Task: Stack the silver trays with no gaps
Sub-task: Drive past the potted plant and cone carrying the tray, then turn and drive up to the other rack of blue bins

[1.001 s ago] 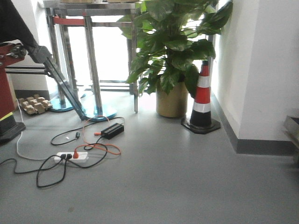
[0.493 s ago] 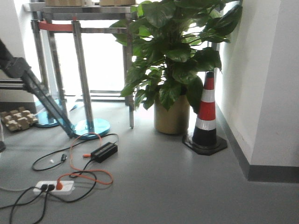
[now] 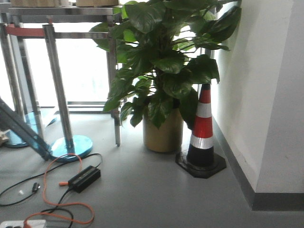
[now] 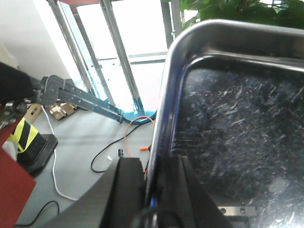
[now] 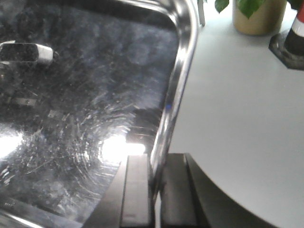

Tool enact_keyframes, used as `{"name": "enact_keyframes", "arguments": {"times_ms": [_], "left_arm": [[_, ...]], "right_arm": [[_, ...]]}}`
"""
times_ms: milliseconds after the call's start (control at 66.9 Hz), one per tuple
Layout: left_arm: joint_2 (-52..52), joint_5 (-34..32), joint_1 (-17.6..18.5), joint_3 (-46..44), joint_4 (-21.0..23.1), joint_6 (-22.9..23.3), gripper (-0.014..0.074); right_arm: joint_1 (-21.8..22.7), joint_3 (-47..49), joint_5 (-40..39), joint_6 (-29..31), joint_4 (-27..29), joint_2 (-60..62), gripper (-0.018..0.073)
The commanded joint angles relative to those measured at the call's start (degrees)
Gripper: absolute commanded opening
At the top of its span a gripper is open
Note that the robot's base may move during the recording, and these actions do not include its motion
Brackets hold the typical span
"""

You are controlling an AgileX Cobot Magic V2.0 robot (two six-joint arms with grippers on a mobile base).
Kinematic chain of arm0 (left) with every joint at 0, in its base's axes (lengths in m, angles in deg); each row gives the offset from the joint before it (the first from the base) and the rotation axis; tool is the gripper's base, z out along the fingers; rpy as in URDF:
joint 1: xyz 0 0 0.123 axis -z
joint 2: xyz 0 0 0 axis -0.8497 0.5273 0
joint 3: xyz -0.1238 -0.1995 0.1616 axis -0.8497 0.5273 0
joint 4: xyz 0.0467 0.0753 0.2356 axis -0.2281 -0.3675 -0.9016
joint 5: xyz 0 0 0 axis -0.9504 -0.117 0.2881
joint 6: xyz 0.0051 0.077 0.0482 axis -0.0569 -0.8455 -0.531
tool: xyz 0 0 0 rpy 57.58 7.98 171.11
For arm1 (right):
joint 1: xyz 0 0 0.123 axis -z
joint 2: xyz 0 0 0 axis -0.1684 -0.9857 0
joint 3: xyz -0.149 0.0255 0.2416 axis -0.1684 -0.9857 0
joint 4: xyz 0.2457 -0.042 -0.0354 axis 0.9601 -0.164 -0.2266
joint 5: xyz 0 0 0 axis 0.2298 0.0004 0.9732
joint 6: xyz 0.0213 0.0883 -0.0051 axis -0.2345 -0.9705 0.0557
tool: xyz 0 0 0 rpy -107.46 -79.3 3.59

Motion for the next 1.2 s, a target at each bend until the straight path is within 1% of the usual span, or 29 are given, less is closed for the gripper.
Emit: {"name": "enact_keyframes", "arguments": {"times_ms": [0,164,314,1180], "left_arm": [[0.5,-6.7,0.7,-0.3,0.9,1.0,-0.0017],[0.5,-6.7,0.7,-0.3,0.9,1.0,-0.0017],[0.5,-6.7,0.7,-0.3,0.9,1.0,-0.0017],[0.5,-6.6,0.7,-0.3,0.9,1.0,-0.0017]], "right_arm": [[-1.0,0.6,-12.5,0.9,1.2,0.1,-0.0024],[-1.0,0.6,-15.8,0.9,1.2,0.1,-0.0024],[-1.0,0.6,-16.9,0.9,1.2,0.1,-0.0024],[-1.0,0.6,-17.0,0.9,1.2,0.1,-0.0024]]}}
